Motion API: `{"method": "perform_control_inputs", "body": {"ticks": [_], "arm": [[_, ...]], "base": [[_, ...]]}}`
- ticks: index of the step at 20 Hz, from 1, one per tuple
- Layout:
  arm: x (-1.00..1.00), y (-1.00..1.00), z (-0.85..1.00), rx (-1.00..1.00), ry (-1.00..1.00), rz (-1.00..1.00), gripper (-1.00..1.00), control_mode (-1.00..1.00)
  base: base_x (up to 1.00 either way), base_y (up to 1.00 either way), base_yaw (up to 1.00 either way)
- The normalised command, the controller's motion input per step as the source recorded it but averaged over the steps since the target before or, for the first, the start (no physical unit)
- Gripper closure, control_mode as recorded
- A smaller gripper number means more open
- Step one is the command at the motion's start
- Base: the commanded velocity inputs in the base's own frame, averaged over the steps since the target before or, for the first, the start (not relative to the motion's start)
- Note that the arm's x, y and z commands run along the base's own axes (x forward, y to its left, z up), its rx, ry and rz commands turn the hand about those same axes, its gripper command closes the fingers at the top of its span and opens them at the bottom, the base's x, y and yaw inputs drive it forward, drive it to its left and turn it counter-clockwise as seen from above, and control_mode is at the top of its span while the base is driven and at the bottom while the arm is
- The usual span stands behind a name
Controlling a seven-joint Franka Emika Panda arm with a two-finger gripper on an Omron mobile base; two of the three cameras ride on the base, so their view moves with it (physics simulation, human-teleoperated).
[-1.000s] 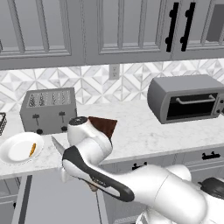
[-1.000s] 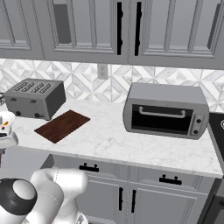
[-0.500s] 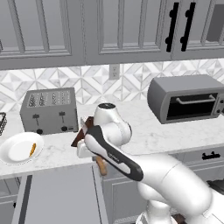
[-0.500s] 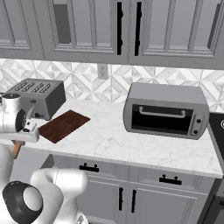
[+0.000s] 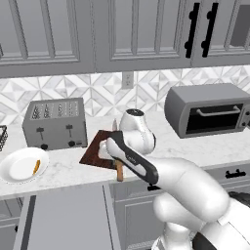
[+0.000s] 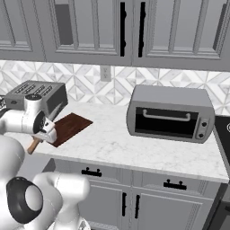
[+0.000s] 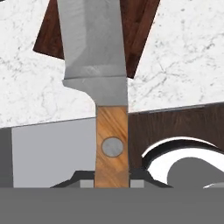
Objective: Pick up the knife from the drawer and place it on the cutting board. Then place the meat from the plate to the cutting board.
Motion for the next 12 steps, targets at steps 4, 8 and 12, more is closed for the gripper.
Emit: {"method": "perform_control_inputs", "body": {"ticks": [4, 8, 12], "arm": [[0.55, -0.05, 0.16, 0.00, 0.00, -0.27, 1.00, -1.00], [0.77, 0.00, 0.00, 0.00, 0.00, -0.25, 1.00, -1.00], [0.61, 0.00, -0.01, 0.00, 0.00, -0.14, 1.00, -1.00]], "base": [[0.00, 0.00, 0.00], [0.00, 0.00, 0.00], [0.00, 0.00, 0.00]]}}
